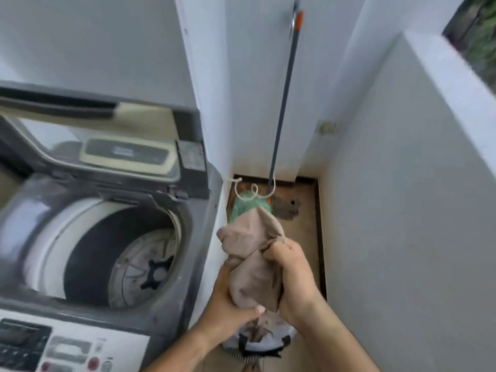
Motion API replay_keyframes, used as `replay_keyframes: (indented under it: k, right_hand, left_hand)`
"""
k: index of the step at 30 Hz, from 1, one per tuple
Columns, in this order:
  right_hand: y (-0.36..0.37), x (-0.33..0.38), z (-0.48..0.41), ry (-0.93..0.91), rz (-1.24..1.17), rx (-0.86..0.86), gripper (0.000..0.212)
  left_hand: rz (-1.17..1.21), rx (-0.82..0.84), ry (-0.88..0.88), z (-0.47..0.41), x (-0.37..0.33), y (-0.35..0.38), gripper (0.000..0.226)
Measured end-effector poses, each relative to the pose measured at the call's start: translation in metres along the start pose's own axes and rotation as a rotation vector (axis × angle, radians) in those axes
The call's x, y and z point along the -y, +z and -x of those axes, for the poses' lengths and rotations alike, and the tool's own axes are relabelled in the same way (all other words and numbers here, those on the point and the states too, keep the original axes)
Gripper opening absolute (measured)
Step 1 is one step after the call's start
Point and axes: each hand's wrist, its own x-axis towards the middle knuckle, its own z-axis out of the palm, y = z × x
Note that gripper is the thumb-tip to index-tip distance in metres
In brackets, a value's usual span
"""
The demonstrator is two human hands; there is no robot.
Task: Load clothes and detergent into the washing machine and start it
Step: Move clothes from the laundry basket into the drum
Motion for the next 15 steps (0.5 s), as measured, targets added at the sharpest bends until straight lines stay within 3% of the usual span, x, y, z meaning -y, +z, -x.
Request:
replay_keyframes:
  k: [3, 5, 7, 8, 10, 12, 15]
  right_hand:
    - [0.051, 0.069, 0.023, -0.093, -0.075, 0.118, 0.086]
    - [0.089, 0.102, 0.033, -0.154, -0.11, 0.16, 0.07]
    - [0.119, 0.128, 0.039, -0.226, -0.069, 0.113, 0.033]
    - [0.134, 0.137, 0.041, -0.288, -0.04, 0.079, 0.032]
    - [0.153, 0.142, 0.039, -0.426, 0.046, 0.015, 0.063]
    - [0.175, 0.139, 0.036, -0.577, 0.142, -0.036, 0.091]
    - [0.206, 0.118, 0.031, -0.699, 0.361, -0.116, 0.099]
  left_hand:
    - [0.116, -0.089, 0.18, 0.039, -0.076, -0.036, 0.05]
    - [0.258, -0.165, 0.31, 0.056, -0.118, -0.064, 0.046]
    - [0.354, -0.183, 0.435, 0.072, -0.157, -0.095, 0.058]
    - [0.385, -0.22, 0.488, 0.078, -0.17, -0.114, 0.06]
    - [0.454, -0.232, 0.57, 0.082, -0.187, -0.146, 0.05]
    - [0.643, -0.22, 0.543, 0.093, -0.208, -0.175, 0.032]
    - [0.856, -0.068, 0.453, 0.116, -0.237, -0.22, 0.043]
